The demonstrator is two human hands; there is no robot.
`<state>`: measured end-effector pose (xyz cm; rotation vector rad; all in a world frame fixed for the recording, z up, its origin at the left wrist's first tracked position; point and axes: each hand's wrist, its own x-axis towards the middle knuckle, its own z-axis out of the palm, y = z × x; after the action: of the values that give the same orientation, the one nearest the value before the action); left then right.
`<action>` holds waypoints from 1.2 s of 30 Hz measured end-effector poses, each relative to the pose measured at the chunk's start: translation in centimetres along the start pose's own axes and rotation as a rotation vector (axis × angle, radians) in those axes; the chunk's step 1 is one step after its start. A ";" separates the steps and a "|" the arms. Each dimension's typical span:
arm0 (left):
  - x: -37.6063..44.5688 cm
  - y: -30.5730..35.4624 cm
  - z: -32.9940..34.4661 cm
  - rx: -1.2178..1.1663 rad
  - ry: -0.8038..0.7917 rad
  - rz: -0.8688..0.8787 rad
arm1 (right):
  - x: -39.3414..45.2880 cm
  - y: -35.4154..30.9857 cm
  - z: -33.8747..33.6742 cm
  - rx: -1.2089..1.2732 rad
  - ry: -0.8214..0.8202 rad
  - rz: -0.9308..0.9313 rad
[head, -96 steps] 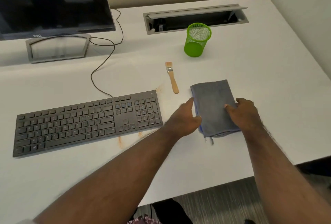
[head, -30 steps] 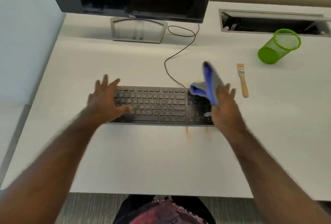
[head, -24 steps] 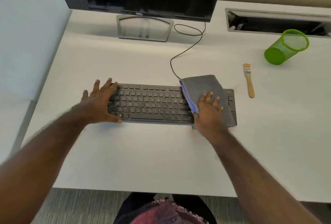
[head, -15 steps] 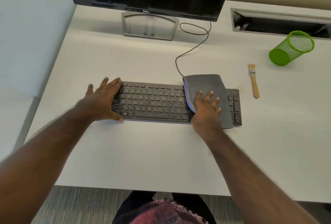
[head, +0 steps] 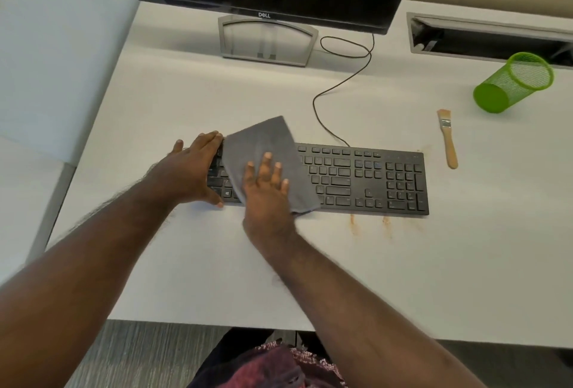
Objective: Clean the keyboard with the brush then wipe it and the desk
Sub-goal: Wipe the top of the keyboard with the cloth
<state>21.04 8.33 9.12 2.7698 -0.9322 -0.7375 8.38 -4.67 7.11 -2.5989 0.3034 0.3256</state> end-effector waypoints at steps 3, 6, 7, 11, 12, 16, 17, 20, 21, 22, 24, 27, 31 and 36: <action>0.1 -0.5 0.3 -0.020 0.030 0.060 | 0.4 -2.1 1.4 -0.074 -0.040 -0.126; 0.1 -0.6 0.3 0.003 0.013 0.038 | 1.0 -1.8 1.8 -0.183 -0.050 -0.169; 0.1 -0.6 0.3 0.018 0.006 0.025 | 0.9 -1.2 1.7 -0.220 -0.053 -0.180; -0.1 0.0 0.1 0.094 -0.021 -0.038 | -0.2 1.8 0.1 -0.276 -0.057 -0.144; -0.1 0.2 0.1 0.111 -0.034 -0.056 | -0.7 2.8 -0.4 -0.279 -0.057 -0.118; 0.1 0.3 0.0 0.109 -0.054 -0.073 | -2.8 7.7 -2.7 -0.306 -0.055 -0.017; 0.1 0.3 0.0 0.105 -0.056 -0.072 | -3.4 9.0 -3.2 -0.308 -0.049 0.012; 0.1 0.1 0.0 0.095 -0.055 -0.069 | -5.3 13.0 -4.5 -0.279 -0.016 0.116; 0.2 0.0 0.0 0.089 -0.055 -0.067 | -5.8 14.2 -4.9 -0.267 0.005 0.148; 0.2 0.0 0.1 0.082 -0.054 -0.065 | -6.2 15.3 -5.2 -0.251 0.031 0.177; 0.2 -0.2 0.2 0.073 -0.047 -0.061 | -6.7 17.1 -5.8 -0.228 0.061 0.232; 0.3 -0.3 0.3 0.072 -0.049 -0.052 | -6.6 19.0 -7.0 -0.184 0.076 0.370; 0.3 -0.4 0.3 0.052 -0.050 -0.042 | -5.6 20.2 -8.6 -0.039 0.157 0.543; 0.2 -0.4 0.1 0.010 -0.030 -0.027 | -2.8 17.0 -7.7 0.083 0.124 0.520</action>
<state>21.32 8.58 8.82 2.7925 -0.9088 -0.7831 2.43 -22.60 6.82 -2.4284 1.0185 0.3182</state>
